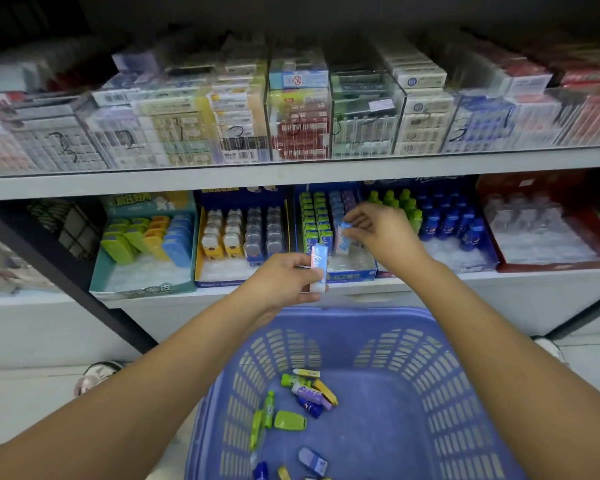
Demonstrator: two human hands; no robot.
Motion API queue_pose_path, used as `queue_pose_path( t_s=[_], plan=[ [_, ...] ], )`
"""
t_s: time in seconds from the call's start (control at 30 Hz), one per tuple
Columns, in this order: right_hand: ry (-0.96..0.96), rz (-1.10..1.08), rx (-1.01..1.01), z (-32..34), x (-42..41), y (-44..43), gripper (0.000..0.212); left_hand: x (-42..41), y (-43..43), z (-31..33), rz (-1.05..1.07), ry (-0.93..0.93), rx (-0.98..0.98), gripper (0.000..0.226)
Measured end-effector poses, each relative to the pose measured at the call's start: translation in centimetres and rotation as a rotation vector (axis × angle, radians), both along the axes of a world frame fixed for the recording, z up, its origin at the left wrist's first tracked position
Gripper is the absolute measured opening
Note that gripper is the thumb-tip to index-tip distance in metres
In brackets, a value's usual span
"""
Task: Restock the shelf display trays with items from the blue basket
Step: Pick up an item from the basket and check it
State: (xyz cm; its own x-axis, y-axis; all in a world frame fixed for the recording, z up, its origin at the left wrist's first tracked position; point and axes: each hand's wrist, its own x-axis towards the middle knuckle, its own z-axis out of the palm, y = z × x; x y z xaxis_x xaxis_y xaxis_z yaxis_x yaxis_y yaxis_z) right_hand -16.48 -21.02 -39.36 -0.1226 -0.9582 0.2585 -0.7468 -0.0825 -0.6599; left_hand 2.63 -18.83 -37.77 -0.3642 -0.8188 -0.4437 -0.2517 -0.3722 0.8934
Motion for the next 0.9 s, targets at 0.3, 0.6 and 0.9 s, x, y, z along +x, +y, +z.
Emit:
queue_pose_path(
  t_s=[0.3,0.6,0.9],
  plan=[
    [-0.044,0.052,0.073,0.3,-0.4,-1.3,0.012,0.1,-0.4,-0.7,0.037,0.015,-0.009,0.032],
    [0.104,-0.014,-0.009,-1.4,0.1,-0.3,0.017,0.4,-0.7,-1.2,0.084,0.055,-0.051,0.032],
    [-0.492,0.185,0.072,1.0,2.8,3.5,0.02,-0.4,-0.5,-0.8,0.07,0.151,-0.254,0.014]
  ],
)
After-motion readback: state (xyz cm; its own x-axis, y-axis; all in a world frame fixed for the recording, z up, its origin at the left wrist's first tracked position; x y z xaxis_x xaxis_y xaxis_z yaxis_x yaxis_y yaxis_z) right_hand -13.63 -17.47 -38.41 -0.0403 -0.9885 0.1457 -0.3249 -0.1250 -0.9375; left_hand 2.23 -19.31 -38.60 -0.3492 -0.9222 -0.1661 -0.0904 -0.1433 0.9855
